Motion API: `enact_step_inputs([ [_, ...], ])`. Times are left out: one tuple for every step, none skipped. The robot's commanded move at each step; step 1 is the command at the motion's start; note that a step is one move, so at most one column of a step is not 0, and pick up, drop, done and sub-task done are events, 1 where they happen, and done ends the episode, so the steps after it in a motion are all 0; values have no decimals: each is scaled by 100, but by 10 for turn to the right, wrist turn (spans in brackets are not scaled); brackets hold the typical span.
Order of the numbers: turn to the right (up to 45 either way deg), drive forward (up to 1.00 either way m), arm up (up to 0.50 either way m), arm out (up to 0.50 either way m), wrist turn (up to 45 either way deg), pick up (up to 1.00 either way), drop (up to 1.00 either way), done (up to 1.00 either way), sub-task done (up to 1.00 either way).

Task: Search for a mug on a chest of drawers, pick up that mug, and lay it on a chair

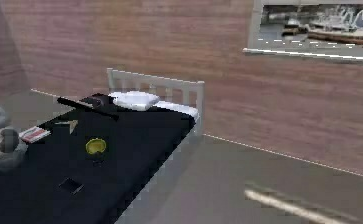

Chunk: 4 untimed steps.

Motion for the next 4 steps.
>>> enact_step_inputs([
  [-450,0,0,0,0,0,0,0,0],
  [-450,0,0,0,0,0,0,0,0],
  [-450,0,0,0,0,0,0,0,0],
  [0,25,0,0,0,0,0,0,0],
])
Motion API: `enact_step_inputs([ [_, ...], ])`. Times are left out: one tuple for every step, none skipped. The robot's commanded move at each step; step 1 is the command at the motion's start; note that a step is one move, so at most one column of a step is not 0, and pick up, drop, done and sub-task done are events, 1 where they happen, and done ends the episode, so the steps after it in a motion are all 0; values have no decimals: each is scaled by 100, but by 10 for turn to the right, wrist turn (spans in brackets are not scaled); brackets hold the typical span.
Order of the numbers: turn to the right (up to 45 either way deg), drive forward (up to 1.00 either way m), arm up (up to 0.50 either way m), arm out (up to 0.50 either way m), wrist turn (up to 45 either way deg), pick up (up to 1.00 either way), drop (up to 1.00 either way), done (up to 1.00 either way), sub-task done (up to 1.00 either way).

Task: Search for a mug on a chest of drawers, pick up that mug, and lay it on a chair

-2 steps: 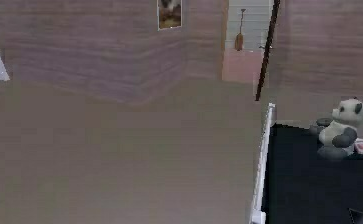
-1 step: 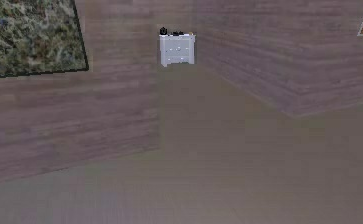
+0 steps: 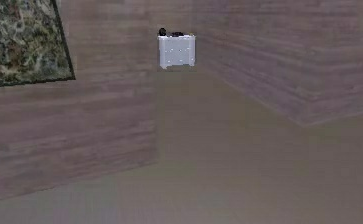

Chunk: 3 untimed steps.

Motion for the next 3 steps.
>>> enact_step_inputs([
  [120,0,0,0,0,0,0,0,0],
  [0,100,0,0,0,0,0,0,0],
  [0,70,0,0,0,0,0,0,0],
])
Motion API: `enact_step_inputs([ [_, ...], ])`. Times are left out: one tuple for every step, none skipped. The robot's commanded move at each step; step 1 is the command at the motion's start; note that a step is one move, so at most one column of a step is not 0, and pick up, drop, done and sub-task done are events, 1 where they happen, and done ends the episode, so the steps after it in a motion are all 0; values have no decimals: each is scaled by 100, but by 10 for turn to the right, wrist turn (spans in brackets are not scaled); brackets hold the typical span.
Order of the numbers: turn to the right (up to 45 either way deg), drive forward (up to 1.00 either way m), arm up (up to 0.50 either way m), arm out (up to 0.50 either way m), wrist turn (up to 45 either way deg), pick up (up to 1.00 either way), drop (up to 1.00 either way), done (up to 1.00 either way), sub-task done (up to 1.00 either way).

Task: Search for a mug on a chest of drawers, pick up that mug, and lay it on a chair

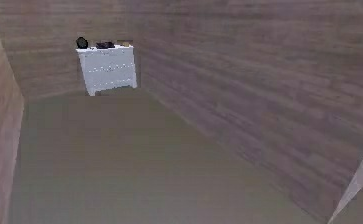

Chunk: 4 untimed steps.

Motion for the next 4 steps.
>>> enact_step_inputs([
  [-270,0,0,0,0,0,0,0,0],
  [-30,0,0,0,0,0,0,0,0],
  [0,100,0,0,0,0,0,0,0],
  [0,100,0,0,0,0,0,0,0],
])
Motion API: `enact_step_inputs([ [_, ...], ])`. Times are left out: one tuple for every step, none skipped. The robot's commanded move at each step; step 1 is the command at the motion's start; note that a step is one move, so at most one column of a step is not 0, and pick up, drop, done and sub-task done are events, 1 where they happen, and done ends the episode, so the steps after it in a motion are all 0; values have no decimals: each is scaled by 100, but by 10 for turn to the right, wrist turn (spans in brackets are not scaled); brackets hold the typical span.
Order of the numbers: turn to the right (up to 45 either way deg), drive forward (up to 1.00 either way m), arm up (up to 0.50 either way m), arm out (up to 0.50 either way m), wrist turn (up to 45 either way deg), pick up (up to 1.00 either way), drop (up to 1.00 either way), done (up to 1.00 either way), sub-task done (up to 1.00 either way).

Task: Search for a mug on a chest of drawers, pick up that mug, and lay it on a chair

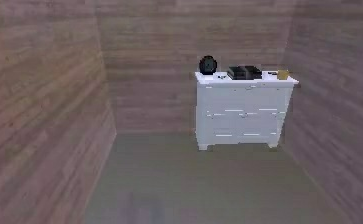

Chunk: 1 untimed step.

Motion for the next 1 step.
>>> enact_step_inputs([
  [0,100,0,0,0,0,0,0,0],
])
